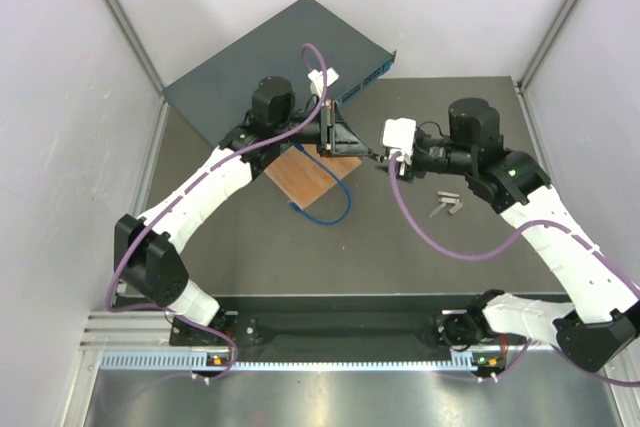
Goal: Insert the plug into the switch port
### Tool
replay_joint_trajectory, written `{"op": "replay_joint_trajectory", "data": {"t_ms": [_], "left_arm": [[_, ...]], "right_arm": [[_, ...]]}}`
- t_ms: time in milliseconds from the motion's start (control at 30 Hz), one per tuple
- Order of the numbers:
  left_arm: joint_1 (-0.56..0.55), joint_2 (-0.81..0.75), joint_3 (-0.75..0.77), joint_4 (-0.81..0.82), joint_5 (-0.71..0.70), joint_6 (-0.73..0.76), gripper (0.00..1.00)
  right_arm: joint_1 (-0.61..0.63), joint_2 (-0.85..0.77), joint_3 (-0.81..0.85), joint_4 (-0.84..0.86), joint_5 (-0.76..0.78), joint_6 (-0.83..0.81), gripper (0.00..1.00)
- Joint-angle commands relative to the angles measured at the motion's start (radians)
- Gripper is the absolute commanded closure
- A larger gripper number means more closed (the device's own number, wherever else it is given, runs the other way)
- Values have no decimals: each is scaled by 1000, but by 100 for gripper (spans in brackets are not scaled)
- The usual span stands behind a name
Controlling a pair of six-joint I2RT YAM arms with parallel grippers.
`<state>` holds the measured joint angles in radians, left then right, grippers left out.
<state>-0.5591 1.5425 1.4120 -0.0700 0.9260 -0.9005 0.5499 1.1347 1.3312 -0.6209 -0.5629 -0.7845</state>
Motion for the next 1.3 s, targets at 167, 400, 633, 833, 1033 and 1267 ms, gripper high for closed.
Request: {"op": "replay_joint_trajectory", "data": {"t_ms": [167,400,633,833,1033,1267], "left_arm": [[-4,-36,-10,24,-19,-11,100],[-4,-35,-15,35,-15,-23,100],[-4,-36,-22,52,-12,-38,100],[-5,-39,-36,62,-1,-61,100],[-5,-45,-50,113,2,-69,100],[-4,-59,-74,137,-1,-81,100]], "right_arm": [[35,4,29,9,47,-50,39],[44,11,26,1,64,-62,53],[54,14,20,-10,78,-82,55],[56,22,22,-22,98,-104,59],[58,27,20,-20,110,-117,63],[59,36,26,-19,116,-107,94]]}}
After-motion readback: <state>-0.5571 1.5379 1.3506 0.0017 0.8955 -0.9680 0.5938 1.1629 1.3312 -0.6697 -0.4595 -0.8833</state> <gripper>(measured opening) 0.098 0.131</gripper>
